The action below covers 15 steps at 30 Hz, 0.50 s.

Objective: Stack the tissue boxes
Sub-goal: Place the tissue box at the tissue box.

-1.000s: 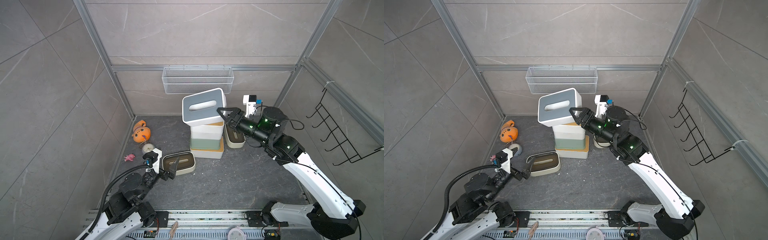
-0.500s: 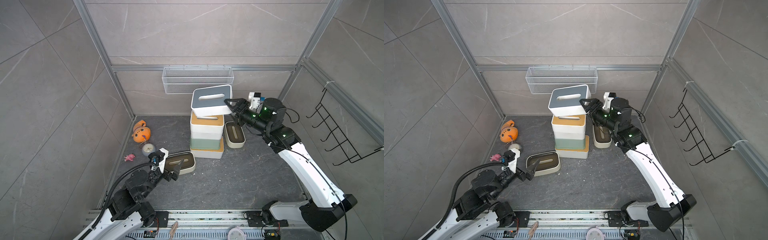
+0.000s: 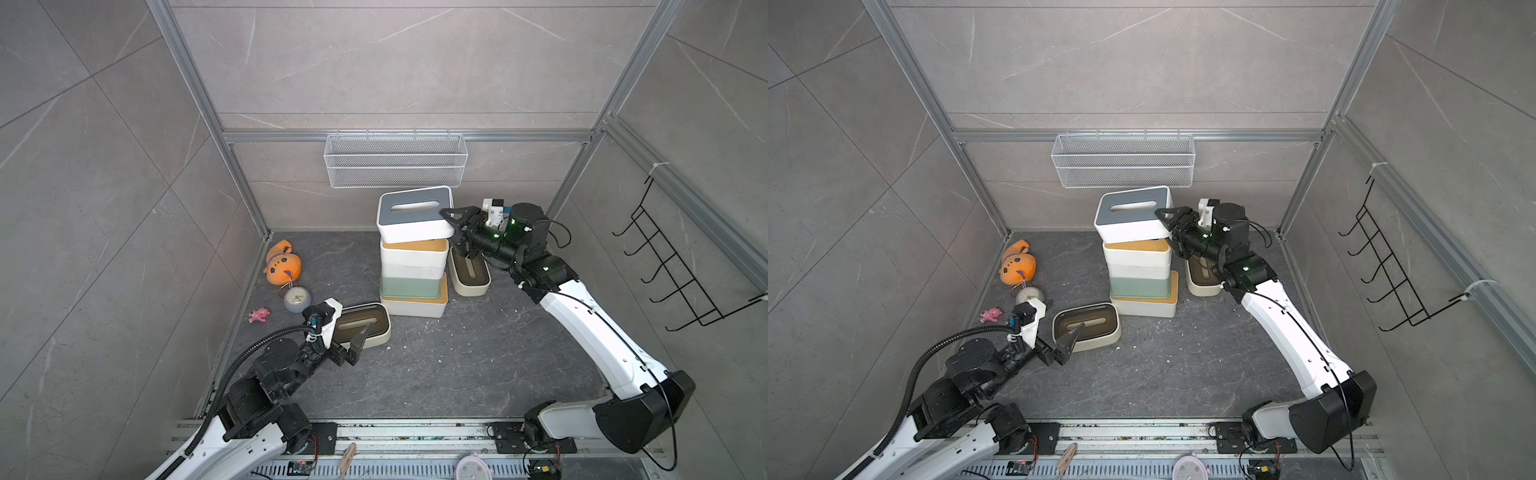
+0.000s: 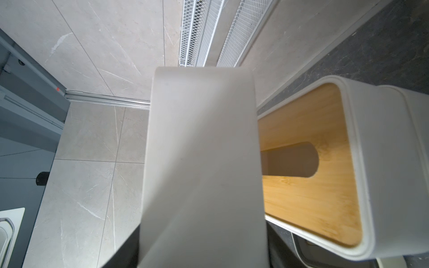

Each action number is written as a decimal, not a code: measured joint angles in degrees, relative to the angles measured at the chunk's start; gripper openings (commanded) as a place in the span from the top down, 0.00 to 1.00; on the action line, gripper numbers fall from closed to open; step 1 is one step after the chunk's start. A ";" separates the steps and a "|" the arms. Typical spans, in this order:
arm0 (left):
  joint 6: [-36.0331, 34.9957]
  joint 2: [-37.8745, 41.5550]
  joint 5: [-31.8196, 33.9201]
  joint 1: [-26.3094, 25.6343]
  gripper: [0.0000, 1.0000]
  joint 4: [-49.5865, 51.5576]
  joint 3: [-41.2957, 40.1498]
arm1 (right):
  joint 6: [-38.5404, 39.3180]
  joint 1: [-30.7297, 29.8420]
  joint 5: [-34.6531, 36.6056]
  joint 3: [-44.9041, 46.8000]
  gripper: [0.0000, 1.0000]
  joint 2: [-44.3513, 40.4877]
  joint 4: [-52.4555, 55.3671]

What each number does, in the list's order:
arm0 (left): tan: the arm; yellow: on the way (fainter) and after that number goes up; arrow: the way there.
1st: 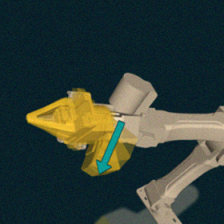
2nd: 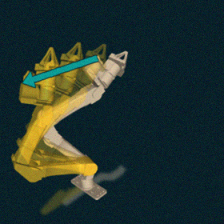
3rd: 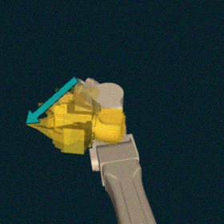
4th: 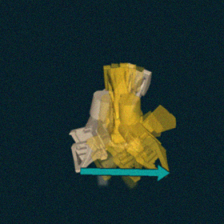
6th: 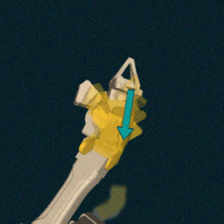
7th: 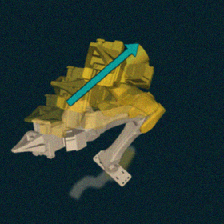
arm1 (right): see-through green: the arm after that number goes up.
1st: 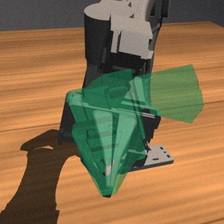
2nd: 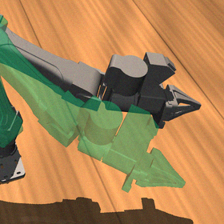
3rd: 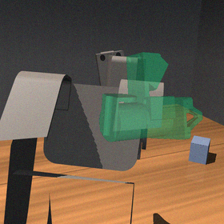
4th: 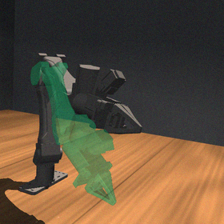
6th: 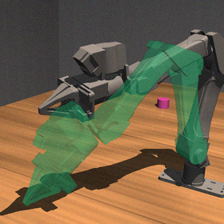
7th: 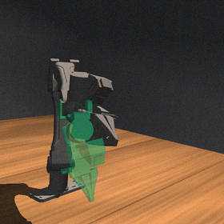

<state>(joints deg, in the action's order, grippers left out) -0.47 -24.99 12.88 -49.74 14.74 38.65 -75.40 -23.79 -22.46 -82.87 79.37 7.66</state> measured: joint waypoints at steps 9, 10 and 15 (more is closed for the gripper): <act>0.00 -0.20 -1.07 0.00 0.00 0.00 0.00 | -0.79 0.42 -1.11 1.33 0.46 0.42 -2.19; 0.00 -0.22 -1.07 0.00 0.00 0.00 0.00 | -0.94 0.52 -1.25 1.68 0.46 0.46 -2.38; 0.00 -0.59 -1.07 0.00 0.00 0.02 0.00 | -1.16 0.96 -1.57 2.34 0.45 1.11 -2.38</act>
<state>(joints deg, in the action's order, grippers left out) -0.47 -25.58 11.81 -49.74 14.76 38.65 -76.55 -22.83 -24.03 -80.53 80.49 5.28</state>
